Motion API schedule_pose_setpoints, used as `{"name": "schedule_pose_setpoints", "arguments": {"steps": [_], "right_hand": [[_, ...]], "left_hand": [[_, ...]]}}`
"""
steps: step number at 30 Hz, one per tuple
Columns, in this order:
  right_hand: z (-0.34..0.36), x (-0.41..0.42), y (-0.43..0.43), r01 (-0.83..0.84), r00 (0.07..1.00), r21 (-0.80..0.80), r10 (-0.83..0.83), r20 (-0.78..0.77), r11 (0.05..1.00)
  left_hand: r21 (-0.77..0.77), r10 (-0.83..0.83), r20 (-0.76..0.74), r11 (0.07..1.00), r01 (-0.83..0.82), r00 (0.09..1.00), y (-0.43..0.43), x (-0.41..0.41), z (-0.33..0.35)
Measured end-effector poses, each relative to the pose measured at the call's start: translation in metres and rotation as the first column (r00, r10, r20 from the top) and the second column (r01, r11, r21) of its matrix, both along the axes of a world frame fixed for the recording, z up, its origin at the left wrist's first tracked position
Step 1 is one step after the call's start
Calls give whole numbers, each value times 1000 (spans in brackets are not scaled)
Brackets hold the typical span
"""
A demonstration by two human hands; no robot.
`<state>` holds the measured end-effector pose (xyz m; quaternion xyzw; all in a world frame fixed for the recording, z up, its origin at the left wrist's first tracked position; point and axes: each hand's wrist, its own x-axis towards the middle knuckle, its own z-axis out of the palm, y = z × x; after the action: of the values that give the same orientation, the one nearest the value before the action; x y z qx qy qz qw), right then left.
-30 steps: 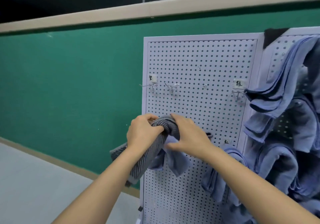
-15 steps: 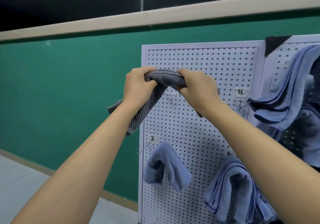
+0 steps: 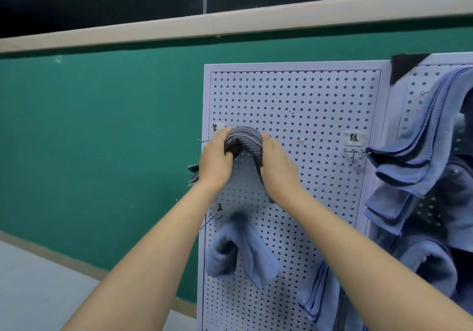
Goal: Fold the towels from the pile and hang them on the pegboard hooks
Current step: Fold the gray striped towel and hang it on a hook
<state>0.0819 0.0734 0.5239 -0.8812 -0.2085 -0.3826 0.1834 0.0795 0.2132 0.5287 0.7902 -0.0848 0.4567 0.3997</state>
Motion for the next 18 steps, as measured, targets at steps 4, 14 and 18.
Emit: {"name": "schedule_pose_setpoints", "arguments": {"steps": [4, 14, 18], "right_hand": [[-25, 5, 11, -145, 981, 158, 163, -106, 977], [-58, -61, -31, -202, 938, 224, 254, -236, 953], [-113, -92, -50, -212, 907, 242, 283, -313, 947]], "left_hand": [[30, -97, -141, 994, 102, 985, -2, -1, -14], [-33, 19, -141, 999, -24, 990, 13, -75, -50], [20, 57, -245, 998, -54, 968, 13, -117, -101]]}}
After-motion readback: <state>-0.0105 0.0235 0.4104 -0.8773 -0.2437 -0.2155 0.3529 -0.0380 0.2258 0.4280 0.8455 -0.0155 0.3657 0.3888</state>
